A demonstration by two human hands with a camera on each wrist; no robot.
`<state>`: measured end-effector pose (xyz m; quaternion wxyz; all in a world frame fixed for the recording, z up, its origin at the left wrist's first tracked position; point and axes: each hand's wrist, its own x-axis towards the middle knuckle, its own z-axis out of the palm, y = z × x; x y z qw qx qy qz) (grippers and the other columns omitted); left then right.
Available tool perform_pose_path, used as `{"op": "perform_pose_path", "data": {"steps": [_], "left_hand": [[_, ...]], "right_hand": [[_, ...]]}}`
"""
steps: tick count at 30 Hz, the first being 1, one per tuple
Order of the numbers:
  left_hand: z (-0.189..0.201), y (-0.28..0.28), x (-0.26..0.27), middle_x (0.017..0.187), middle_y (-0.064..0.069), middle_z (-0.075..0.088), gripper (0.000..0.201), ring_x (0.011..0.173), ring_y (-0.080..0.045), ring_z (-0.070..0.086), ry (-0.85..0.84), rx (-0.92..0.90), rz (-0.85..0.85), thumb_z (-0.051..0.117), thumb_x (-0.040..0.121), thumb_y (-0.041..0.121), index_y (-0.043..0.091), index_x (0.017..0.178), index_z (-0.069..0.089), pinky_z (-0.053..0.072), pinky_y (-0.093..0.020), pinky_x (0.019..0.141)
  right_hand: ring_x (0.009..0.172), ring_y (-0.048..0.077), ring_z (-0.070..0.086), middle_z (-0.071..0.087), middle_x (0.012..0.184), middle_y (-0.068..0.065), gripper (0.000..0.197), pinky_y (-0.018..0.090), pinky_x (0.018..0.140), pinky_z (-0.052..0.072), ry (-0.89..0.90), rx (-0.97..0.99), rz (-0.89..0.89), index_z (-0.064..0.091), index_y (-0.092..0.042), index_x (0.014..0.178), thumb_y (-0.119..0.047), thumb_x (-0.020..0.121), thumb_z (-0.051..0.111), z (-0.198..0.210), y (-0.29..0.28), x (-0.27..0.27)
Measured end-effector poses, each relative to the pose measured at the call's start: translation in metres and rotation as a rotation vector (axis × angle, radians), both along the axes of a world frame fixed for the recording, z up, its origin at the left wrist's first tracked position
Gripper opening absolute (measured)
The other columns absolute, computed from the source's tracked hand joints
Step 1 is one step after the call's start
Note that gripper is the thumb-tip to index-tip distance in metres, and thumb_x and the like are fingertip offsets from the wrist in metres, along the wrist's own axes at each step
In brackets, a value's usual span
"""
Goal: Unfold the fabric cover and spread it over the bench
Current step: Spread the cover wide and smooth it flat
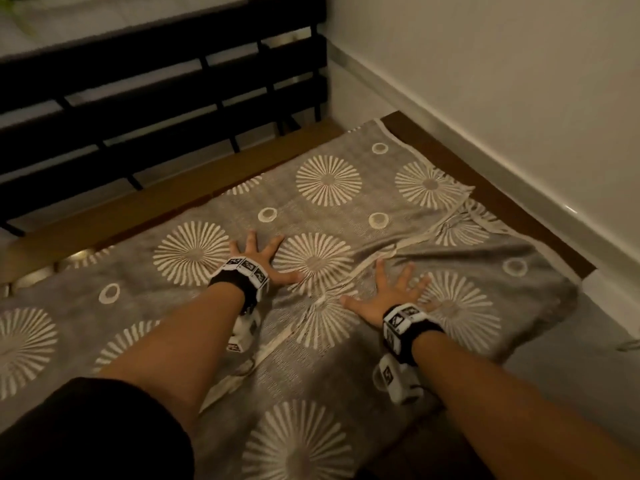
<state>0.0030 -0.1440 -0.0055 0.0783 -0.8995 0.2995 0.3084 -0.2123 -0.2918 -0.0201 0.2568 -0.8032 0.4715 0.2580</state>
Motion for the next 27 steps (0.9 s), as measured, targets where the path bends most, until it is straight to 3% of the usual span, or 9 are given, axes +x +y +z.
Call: {"op": "perform_pose_path", "data": {"steps": [3, 6, 10, 12, 14, 19, 22, 25, 27], "left_hand": [[0.012, 0.024, 0.0, 0.158, -0.011, -0.024, 0.113, 0.142, -0.051, -0.012, 0.02, 0.04, 0.18, 0.038, 0.057, 0.097, 0.051, 0.145, -0.016, 0.002, -0.064, 0.111], [0.007, 0.068, -0.007, 0.156, -0.022, -0.022, 0.111, 0.141, -0.054, -0.007, 0.031, 0.102, 0.399, 0.032, 0.063, 0.095, 0.043, 0.146, -0.019, 0.005, -0.066, 0.111], [-0.004, 0.121, -0.029, 0.152, -0.034, 0.014, 0.119, 0.135, -0.055, 0.022, -0.026, -0.036, 0.766, 0.049, 0.066, 0.087, 0.023, 0.153, -0.003, 0.024, -0.064, 0.108], [-0.001, 0.14, -0.026, 0.15, -0.031, 0.026, 0.12, 0.134, -0.049, 0.032, -0.02, -0.057, 0.819, 0.049, 0.07, 0.084, 0.009, 0.152, 0.003, 0.029, -0.055, 0.109], [0.008, 0.156, -0.013, 0.154, -0.023, 0.027, 0.122, 0.136, -0.042, 0.034, 0.01, -0.053, 0.829, 0.044, 0.071, 0.086, 0.005, 0.152, 0.004, 0.031, -0.047, 0.108], [0.014, 0.197, 0.007, 0.147, -0.015, 0.044, 0.115, 0.127, -0.038, 0.047, 0.023, -0.069, 0.681, 0.046, 0.065, 0.089, 0.02, 0.152, 0.016, 0.04, -0.043, 0.1], [0.008, 0.215, 0.005, 0.154, -0.022, 0.022, 0.113, 0.139, -0.046, 0.022, -0.088, 0.02, 0.565, 0.044, 0.063, 0.091, 0.03, 0.152, 0.01, 0.026, -0.053, 0.113], [0.0, 0.233, 0.0, 0.16, -0.01, -0.012, 0.112, 0.143, -0.048, -0.007, -0.022, 0.026, 0.663, 0.039, 0.058, 0.095, 0.048, 0.147, -0.009, 0.011, -0.064, 0.113], [-0.008, 0.243, -0.003, 0.159, -0.004, -0.02, 0.112, 0.143, -0.046, -0.015, -0.02, -0.002, 0.686, 0.034, 0.053, 0.099, 0.053, 0.144, -0.014, 0.008, -0.067, 0.112]], "right_hand": [[0.136, 0.05, -0.029, -0.032, 0.154, 0.013, 0.133, 0.073, 0.107, -0.001, 0.038, -0.024, 0.218, -0.023, -0.048, 0.142, -0.101, 0.037, 0.04, 0.001, -0.02, 0.045], [0.14, 0.048, -0.022, -0.027, 0.156, 0.014, 0.129, 0.065, 0.113, -0.002, 0.036, -0.055, 0.533, -0.017, -0.047, 0.144, -0.097, 0.044, 0.047, 0.005, -0.025, 0.108], [0.143, 0.042, -0.018, -0.022, 0.159, 0.002, 0.123, 0.064, 0.114, 0.001, -0.087, -0.051, 0.907, -0.009, -0.052, 0.145, -0.09, 0.048, 0.058, 0.007, 0.009, 0.187], [0.146, 0.035, -0.016, -0.02, 0.159, -0.002, 0.114, 0.064, 0.114, 0.003, -0.176, -0.074, 1.08, -0.005, -0.049, 0.147, -0.083, 0.058, 0.059, 0.01, 0.038, 0.213], [0.147, 0.032, -0.012, -0.017, 0.16, -0.001, 0.102, 0.062, 0.115, 0.005, -0.284, -0.157, 1.193, -0.001, -0.042, 0.15, -0.071, 0.071, 0.058, 0.013, 0.066, 0.227], [0.145, 0.034, 0.012, 0.006, 0.161, 0.006, 0.07, 0.059, 0.115, 0.016, -0.324, -0.215, 1.101, 0.028, -0.027, 0.148, -0.059, 0.088, 0.044, 0.006, 0.094, 0.208], [0.146, 0.036, 0.009, 0.002, 0.161, 0.006, 0.079, 0.06, 0.115, 0.017, -0.301, -0.165, 0.982, 0.023, -0.026, 0.15, -0.07, 0.085, 0.036, -0.002, 0.091, 0.177], [0.147, 0.035, 0.001, -0.006, 0.161, 0.004, 0.097, 0.062, 0.114, 0.013, -0.22, -0.148, 0.964, 0.008, -0.033, 0.151, -0.084, 0.073, 0.036, -0.006, 0.092, 0.146], [0.147, 0.035, -0.007, -0.014, 0.161, 0.002, 0.106, 0.062, 0.114, 0.008, -0.149, -0.136, 0.948, -0.001, -0.038, 0.15, -0.089, 0.066, 0.039, -0.01, 0.097, 0.128]]}}
